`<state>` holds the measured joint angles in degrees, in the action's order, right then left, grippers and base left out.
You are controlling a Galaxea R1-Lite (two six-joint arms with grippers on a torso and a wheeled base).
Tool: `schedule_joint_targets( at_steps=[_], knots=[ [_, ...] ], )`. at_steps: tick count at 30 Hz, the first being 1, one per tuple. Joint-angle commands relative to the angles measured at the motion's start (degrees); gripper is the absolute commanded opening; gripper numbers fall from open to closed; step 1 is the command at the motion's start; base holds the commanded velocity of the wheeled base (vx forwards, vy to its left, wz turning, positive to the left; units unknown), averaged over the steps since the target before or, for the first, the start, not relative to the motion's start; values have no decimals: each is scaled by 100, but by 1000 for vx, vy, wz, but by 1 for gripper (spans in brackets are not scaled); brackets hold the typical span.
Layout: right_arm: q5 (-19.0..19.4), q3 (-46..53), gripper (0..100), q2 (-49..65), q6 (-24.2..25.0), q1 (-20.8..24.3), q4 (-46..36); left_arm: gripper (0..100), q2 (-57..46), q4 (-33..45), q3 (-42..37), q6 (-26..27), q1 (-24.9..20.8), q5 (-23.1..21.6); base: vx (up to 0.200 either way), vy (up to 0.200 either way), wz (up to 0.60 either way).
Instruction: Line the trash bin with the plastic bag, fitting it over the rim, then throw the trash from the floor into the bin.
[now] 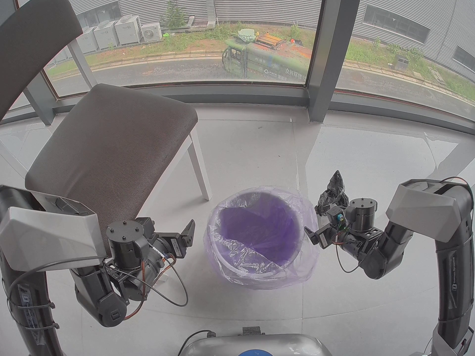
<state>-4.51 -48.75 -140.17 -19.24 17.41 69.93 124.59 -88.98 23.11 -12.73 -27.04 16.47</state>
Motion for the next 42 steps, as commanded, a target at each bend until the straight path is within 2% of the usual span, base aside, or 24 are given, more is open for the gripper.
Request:
schedule_joint_targets(
  at_steps=[1,9,17,20,24,28,30,33,38,42],
  knots=[
    [-59,-601,100,-960,8,17,-67,100,-145,-102,-44,-2,-117,164,0,0,0],
    [-50,-1102,100,-846,16,8,-1447,100,-110,-102,18,60,-284,181,0,0,0],
    [-68,-1444,100,-854,-10,-62,-1605,100,303,-102,88,429,-460,199,0,0,0],
    [-59,-1189,100,-494,43,-220,-1499,100,444,-102,-53,570,-487,199,0,0,0],
    [12,-451,100,455,236,-712,-1034,100,479,-93,-483,640,-671,120,0,0,0],
    [117,366,100,1396,816,-1090,-603,100,927,-102,-448,666,-645,-39,0,0,0],
    [170,788,100,1782,1326,-1117,-427,100,1243,-102,-184,666,-618,-91,0,0,0],
    [161,1201,100,2028,1792,-1064,-172,100,1551,-102,114,666,-636,-100,0,0,0],
    [187,1834,100,1958,1889,-915,628,100,1762,-102,352,675,-654,-100,0,0,0],
    [249,1816,100,1800,1818,-967,882,100,1859,-93,378,684,-654,-100,0,0,0]
  ],
)
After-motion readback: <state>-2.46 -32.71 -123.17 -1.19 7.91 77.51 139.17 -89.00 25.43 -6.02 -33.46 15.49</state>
